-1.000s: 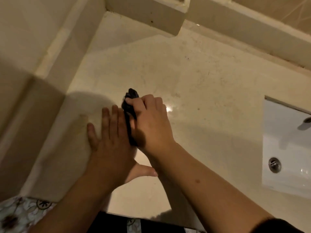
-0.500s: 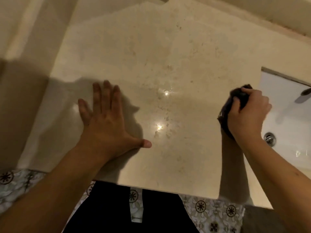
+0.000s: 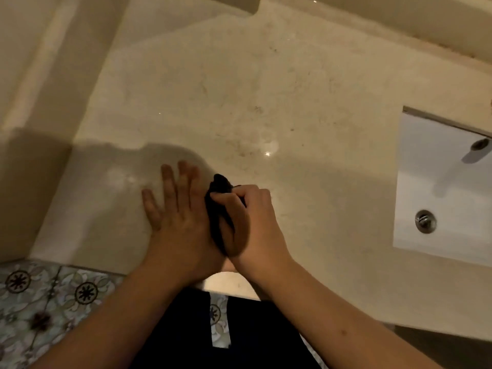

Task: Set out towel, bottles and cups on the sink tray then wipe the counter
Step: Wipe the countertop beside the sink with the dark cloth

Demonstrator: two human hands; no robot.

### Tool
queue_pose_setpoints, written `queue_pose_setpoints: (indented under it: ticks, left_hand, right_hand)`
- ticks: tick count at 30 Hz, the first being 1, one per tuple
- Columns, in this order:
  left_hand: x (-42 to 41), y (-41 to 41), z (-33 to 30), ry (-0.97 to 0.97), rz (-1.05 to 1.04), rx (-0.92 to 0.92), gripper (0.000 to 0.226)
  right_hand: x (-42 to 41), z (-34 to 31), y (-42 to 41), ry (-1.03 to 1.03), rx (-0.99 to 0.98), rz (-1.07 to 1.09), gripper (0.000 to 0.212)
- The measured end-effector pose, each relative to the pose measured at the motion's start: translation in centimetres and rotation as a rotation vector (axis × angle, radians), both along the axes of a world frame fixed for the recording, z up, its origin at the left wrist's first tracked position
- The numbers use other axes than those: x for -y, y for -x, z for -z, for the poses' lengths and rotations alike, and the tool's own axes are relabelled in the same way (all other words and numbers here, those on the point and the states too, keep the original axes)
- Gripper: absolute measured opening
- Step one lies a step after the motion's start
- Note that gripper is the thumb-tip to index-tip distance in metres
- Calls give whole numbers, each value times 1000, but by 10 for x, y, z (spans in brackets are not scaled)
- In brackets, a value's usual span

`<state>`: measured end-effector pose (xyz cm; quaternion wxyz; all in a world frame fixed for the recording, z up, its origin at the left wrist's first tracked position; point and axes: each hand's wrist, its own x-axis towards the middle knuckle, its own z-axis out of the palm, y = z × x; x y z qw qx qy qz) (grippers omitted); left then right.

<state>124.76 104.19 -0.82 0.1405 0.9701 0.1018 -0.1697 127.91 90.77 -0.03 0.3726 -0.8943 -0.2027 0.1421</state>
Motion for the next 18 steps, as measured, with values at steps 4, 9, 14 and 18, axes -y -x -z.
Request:
queue_pose_setpoints:
  ticks: [4, 9, 14, 18]
  left_hand:
    - [4, -4, -7, -65, 24, -73, 173]
    - [9, -7, -12, -102, 11, -125, 174]
    - [24, 5, -21, -52, 26, -129, 157]
    - [70, 29, -20, 15, 49, -112, 152]
  right_hand:
    - [57, 1, 6, 92, 111, -24, 50]
    - [164, 5, -13, 207, 193, 217, 39]
    - [236, -5, -58, 282, 175, 444, 34]
    - [197, -22, -66, 107, 228, 409, 32]
